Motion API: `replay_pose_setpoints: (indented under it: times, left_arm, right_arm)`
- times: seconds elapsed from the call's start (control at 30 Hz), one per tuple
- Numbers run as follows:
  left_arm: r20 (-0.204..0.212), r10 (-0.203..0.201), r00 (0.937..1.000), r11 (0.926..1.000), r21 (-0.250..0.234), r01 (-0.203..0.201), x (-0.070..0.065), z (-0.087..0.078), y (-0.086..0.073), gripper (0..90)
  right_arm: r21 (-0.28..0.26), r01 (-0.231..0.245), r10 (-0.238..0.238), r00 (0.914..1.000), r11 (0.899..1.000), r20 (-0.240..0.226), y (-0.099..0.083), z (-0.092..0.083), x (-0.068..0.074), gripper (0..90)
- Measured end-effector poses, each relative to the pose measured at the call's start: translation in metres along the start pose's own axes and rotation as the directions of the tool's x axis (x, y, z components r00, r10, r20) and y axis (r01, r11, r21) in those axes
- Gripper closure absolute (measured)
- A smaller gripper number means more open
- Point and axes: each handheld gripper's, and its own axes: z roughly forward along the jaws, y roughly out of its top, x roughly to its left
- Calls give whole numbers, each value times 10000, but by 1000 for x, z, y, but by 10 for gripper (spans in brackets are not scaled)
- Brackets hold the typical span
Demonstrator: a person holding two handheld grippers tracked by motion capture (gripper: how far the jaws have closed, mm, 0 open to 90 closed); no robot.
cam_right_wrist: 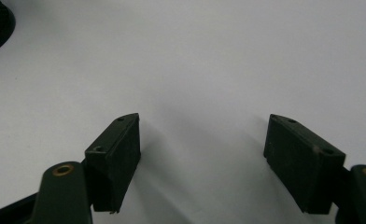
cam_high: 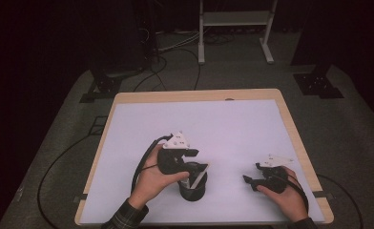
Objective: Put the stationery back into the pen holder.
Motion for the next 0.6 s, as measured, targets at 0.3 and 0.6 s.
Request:
replay_pose_setpoints:
  times: [0.3, 0.6]
  left_arm:
    - [-263, -121, 9996, 9999, -17, 120, 7, -16, -2, 278]
    - [-850, -342, 9958, 9993, -156, 330, 13, -40, -18, 231]
  right_arm:
    - [-17, -15, 15, 10000, 10000, -31, 0, 0, 0, 253]
    - [-4, -20, 20, 10000, 10000, -62, 0, 0, -1, 250]
